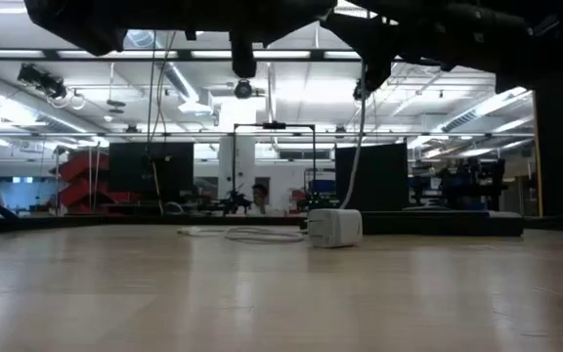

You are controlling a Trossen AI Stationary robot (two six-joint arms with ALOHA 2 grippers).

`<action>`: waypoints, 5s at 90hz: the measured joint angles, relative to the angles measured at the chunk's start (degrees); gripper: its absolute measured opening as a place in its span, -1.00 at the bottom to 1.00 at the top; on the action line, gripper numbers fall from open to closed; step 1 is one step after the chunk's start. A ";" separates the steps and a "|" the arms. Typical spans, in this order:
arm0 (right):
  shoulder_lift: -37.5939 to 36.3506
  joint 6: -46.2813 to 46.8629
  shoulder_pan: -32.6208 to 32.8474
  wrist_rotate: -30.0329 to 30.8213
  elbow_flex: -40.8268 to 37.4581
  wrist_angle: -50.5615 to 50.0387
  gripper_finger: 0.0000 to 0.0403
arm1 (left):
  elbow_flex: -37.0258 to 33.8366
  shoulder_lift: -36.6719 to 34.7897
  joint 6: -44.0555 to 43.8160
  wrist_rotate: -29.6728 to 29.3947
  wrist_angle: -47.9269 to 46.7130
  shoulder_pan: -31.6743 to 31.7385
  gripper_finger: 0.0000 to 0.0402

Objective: Insert USB
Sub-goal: Insert the white charger cable into the white charger adapter

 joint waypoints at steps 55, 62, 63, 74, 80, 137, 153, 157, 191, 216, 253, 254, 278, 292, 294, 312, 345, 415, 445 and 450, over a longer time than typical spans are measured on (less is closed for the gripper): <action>-0.13 4.63 -0.49 10.64 0.11 2.19 -0.07 | 3.75 4.12 27.30 -27.18 -4.84 -5.16 -1.00; -0.13 6.13 -0.83 10.76 0.11 3.03 -0.11 | 5.79 5.95 29.83 -29.77 -5.02 -5.23 -1.00; -0.13 6.26 -0.86 10.83 0.11 3.05 -0.12 | 6.08 6.20 30.23 -30.19 -5.01 -5.23 -1.00; -0.13 8.25 -1.81 11.97 0.11 3.10 -0.23 | 9.47 8.68 34.09 -31.71 -4.77 -5.16 -1.00; -0.13 8.93 -2.32 11.96 0.11 2.73 -0.31 | 11.10 10.01 35.67 -32.70 -4.82 -5.17 -1.00; -0.13 8.54 -2.47 11.89 0.11 0.16 -0.77 | 14.97 12.79 44.18 -42.89 -3.76 -5.29 -1.00; -0.12 7.45 -2.54 11.77 0.11 -0.46 -0.77 | 14.97 12.79 44.18 -41.84 -0.83 -5.29 -0.99; -0.13 7.21 -2.58 11.82 0.11 -0.29 -0.80 | 14.97 12.79 44.18 -41.01 -0.90 -5.29 -0.99; -0.12 3.33 -2.45 11.22 0.11 -0.10 -0.99 | 14.97 12.79 44.12 -39.91 -1.50 -5.29 -0.98; -0.11 0.85 -2.43 8.69 0.09 -0.14 -1.00 | 14.97 12.79 44.27 -40.10 -1.75 -7.67 -0.66; -0.11 -10.99 -1.75 -7.20 0.09 -0.05 -1.00 | 14.58 12.20 36.49 -39.24 -0.79 -13.73 -0.13; -0.11 -11.65 -1.57 -7.87 0.09 -0.06 -1.00 | 14.48 12.16 36.11 -38.59 -0.59 -13.73 -0.13; -0.11 -18.53 0.42 -15.08 0.07 -0.54 -1.00 | 11.47 6.11 14.21 -16.14 -13.09 -12.60 -0.12; -0.11 -18.60 0.39 -17.28 0.04 -1.48 -1.00 | 10.50 1.90 3.21 2.18 -22.05 -9.65 -0.12; -0.11 -18.60 0.39 -17.71 0.07 -1.53 -1.00 | 10.47 1.54 2.29 3.60 -23.03 -9.09 -0.12; -0.11 -17.71 0.44 -21.27 0.04 -1.52 -1.00 | 10.41 0.86 -2.82 9.98 -28.33 -2.73 -0.12; -0.08 -16.55 0.34 -22.61 0.06 -3.42 -1.00 | 10.40 0.86 -3.83 27.11 -25.26 1.46 -0.12; -0.09 -16.44 0.26 -21.38 0.04 -3.52 -1.00 | 10.46 0.86 -6.66 34.95 -27.48 4.83 -0.95; -0.09 -14.90 0.23 -15.09 0.04 -2.82 -0.88 | 10.45 0.70 -4.36 24.46 -27.25 4.19 -0.99; -0.09 -15.02 0.51 -14.23 0.04 -2.68 -0.78 | 10.45 0.70 -3.56 23.75 -26.66 3.92 -0.99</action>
